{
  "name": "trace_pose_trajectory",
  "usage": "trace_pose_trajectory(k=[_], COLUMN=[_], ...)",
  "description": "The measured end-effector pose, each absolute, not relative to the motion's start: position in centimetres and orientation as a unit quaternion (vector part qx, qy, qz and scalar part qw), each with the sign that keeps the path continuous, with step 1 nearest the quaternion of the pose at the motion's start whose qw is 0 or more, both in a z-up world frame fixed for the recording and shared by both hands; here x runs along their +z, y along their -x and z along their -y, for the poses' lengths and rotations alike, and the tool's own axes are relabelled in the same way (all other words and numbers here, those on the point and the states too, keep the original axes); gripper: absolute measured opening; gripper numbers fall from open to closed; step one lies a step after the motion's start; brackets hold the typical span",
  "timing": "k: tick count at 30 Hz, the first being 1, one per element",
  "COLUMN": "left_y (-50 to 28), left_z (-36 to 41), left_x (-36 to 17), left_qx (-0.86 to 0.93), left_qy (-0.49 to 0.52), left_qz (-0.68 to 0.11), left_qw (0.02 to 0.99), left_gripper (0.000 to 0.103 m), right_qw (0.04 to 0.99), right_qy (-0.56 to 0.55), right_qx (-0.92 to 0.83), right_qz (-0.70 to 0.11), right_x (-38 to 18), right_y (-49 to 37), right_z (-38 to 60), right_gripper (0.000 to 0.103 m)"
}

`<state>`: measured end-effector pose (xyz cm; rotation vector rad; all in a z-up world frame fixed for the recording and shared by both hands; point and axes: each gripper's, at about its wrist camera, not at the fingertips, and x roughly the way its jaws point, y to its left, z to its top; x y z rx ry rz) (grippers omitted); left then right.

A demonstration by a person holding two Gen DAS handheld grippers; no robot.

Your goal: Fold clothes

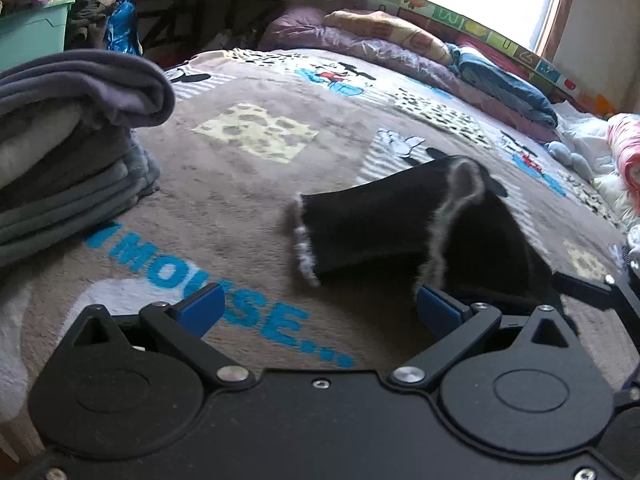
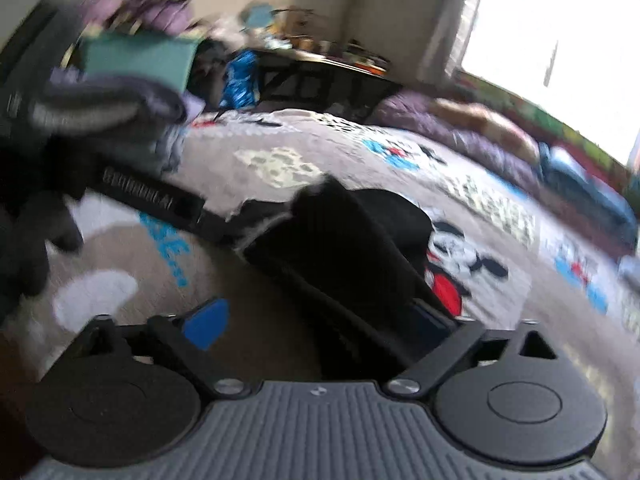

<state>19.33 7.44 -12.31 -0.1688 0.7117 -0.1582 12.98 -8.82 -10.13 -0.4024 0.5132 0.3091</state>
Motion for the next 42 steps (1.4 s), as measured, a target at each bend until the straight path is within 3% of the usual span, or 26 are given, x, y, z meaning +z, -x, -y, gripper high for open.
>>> trace_pose_trajectory(k=[6, 10, 15, 29, 42], left_y=[-20.2, -20.2, -20.0, -19.2, -19.0], left_z=[-8.7, -9.3, -9.7, -9.0, -6.9], left_x=[-13.2, -13.3, -12.8, -12.1, -12.2], left_qx=[-0.079, -0.086, -0.098, -0.118, -0.129], left_qy=[0.112, 0.131, 0.147, 0.172, 0.152], left_qz=[-0.356, -0.351, -0.339, -0.326, -0.33], left_qw=[0.924, 0.923, 0.924, 0.922, 0.923], left_gripper=[0.103, 0.103, 0.103, 0.103, 0.103], right_qw=[0.915, 0.91, 0.936, 0.981, 0.902], right_qy=[0.303, 0.318, 0.252, -0.117, -0.407], right_qx=[0.143, 0.142, 0.128, 0.038, -0.055], right_qz=[-0.225, -0.227, -0.211, -0.148, -0.131], right_x=[-12.4, -13.2, -11.6, -7.0, -14.1], right_y=[-15.1, -16.3, -16.3, -11.6, -7.2], right_z=[5.5, 4.4, 6.3, 22.7, 34.6], right_gripper=[0.075, 0.032, 0.014, 0.01, 0.01])
